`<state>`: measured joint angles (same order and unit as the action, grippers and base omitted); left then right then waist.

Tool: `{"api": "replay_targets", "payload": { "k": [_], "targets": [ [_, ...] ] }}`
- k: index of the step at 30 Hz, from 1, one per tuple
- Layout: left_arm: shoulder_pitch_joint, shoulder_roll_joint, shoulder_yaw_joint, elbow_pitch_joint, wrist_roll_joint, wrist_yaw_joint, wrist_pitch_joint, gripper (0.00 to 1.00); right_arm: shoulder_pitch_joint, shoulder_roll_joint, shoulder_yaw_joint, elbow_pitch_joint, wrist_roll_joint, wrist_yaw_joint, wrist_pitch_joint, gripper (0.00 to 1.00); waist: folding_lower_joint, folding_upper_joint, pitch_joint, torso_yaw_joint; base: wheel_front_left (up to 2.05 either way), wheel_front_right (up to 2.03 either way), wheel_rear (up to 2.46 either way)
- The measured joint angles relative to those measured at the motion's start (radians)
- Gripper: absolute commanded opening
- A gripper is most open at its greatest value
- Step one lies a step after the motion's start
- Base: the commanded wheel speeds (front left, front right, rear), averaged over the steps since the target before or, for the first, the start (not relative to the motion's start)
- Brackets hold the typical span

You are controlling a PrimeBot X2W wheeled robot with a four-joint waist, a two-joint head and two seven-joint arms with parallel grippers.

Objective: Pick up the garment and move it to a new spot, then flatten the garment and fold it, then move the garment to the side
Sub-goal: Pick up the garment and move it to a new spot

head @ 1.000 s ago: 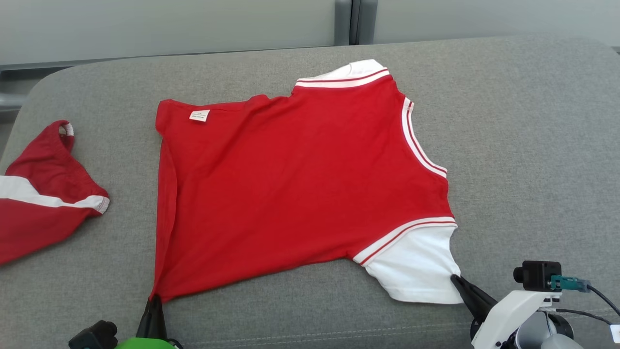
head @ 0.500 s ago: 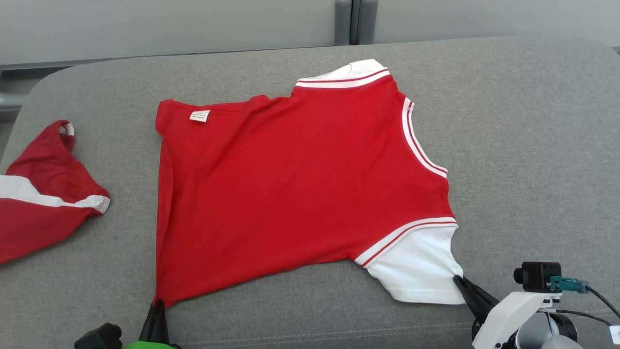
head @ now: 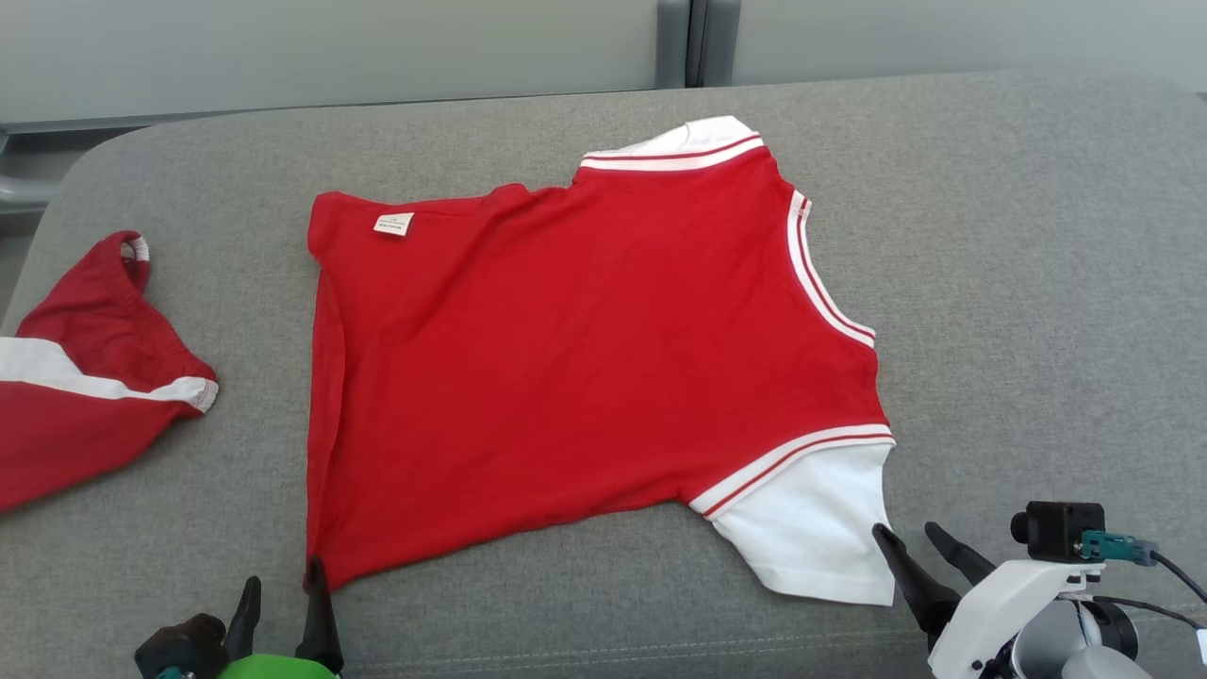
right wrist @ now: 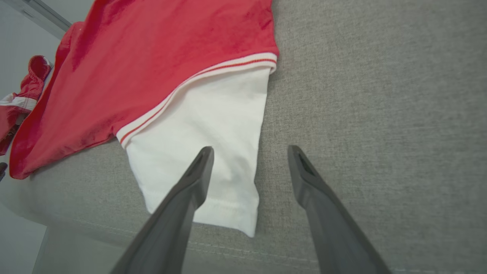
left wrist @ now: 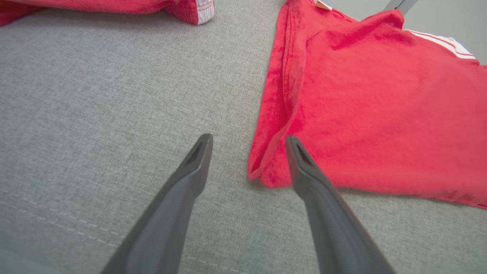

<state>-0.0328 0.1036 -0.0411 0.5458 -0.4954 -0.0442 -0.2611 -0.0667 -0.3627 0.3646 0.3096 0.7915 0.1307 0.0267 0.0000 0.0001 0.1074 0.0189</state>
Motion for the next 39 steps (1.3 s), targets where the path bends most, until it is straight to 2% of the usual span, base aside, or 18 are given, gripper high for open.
{"api": "replay_targets", "payload": {
  "k": [2,5,9,19,24,32,39],
  "targets": [
    [-0.002,0.018,-0.031,0.013,0.041,0.011,0.000,1.00,0.001,0.001,0.001,0.000,-0.016,0.000,0.013,1.00,0.0000,0.0000,0.003,0.000,0.00,0.00,0.00],
    [-0.013,0.062,-0.096,0.040,0.152,0.055,0.000,1.00,0.002,0.001,0.000,0.002,-0.048,0.000,0.030,1.00,0.0000,0.0000,0.008,-0.004,0.00,0.00,0.00],
    [-0.027,0.080,-0.121,0.051,0.208,0.093,0.000,1.00,0.003,0.004,-0.008,-0.004,-0.068,0.000,0.044,1.00,0.0000,0.0000,0.016,-0.010,0.00,0.00,0.00],
    [-0.046,0.094,-0.157,0.058,0.247,0.107,0.014,1.00,0.007,0.012,0.011,-0.008,-0.122,0.000,0.101,1.00,0.0000,0.0000,0.028,-0.011,0.00,0.00,0.00],
    [-0.046,0.109,-0.174,0.059,0.268,0.129,0.040,1.00,0.005,0.016,0.013,0.006,-0.163,0.000,0.121,1.00,0.0000,0.0000,0.033,-0.010,0.00,0.00,0.00],
    [-0.050,0.132,-0.204,-0.018,0.313,0.174,0.067,1.00,0.006,0.026,0.001,0.007,-0.178,0.000,0.132,1.00,0.0000,0.0000,0.040,0.000,0.00,0.00,0.00],
    [-0.036,0.136,-0.210,-0.089,0.310,0.188,0.096,1.00,0.007,0.034,-0.009,0.006,-0.187,0.000,0.141,1.00,0.0000,0.0000,0.037,0.004,0.00,0.00,0.00]
  ]
}}
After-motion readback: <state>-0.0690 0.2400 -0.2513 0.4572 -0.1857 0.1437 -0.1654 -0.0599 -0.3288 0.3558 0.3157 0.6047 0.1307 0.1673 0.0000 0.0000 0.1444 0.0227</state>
